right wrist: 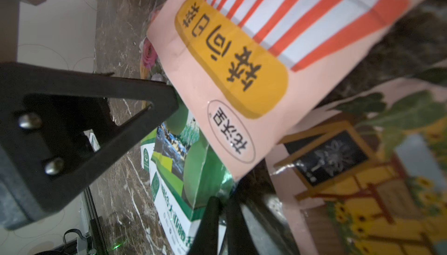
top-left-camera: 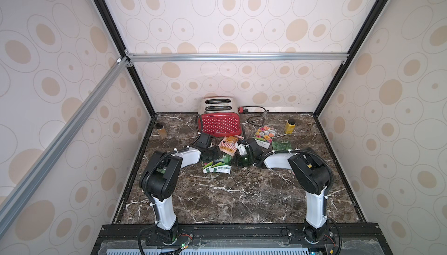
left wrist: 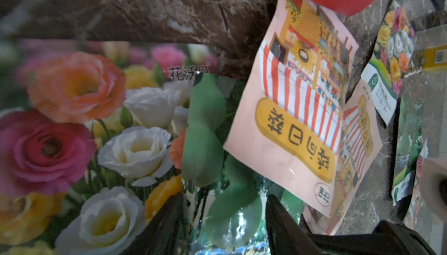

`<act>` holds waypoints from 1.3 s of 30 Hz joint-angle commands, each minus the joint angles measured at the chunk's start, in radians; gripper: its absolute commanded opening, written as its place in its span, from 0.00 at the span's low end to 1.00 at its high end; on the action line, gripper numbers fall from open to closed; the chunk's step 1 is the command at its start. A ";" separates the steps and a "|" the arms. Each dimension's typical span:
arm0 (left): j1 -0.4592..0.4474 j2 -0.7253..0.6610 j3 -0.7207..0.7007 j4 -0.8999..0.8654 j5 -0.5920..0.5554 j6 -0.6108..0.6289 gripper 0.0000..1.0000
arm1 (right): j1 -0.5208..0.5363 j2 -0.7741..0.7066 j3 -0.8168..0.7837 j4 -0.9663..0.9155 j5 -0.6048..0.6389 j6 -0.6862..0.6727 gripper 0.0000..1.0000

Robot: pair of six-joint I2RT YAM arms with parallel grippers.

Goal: Arrange the seed packets in a row
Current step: Pick up the seed packet from the center of the board.

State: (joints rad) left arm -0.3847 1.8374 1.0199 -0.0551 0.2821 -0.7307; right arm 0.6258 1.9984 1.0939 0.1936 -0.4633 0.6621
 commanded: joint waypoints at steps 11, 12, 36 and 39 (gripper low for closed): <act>-0.020 0.054 0.035 -0.125 -0.019 0.021 0.53 | -0.027 -0.060 -0.075 0.323 -0.175 0.113 0.09; -0.021 0.058 0.038 -0.132 -0.023 0.020 0.52 | -0.030 -0.047 -0.075 0.359 -0.192 0.133 0.11; -0.020 0.051 0.065 -0.154 -0.031 0.025 0.51 | -0.031 0.056 -0.017 0.352 -0.207 0.177 0.23; -0.020 0.040 0.060 -0.152 -0.032 0.025 0.51 | -0.032 0.065 -0.005 0.320 -0.197 0.162 0.15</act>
State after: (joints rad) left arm -0.3901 1.8633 1.0737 -0.1211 0.2558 -0.7136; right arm 0.5941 2.0453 1.0580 0.5293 -0.6594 0.8303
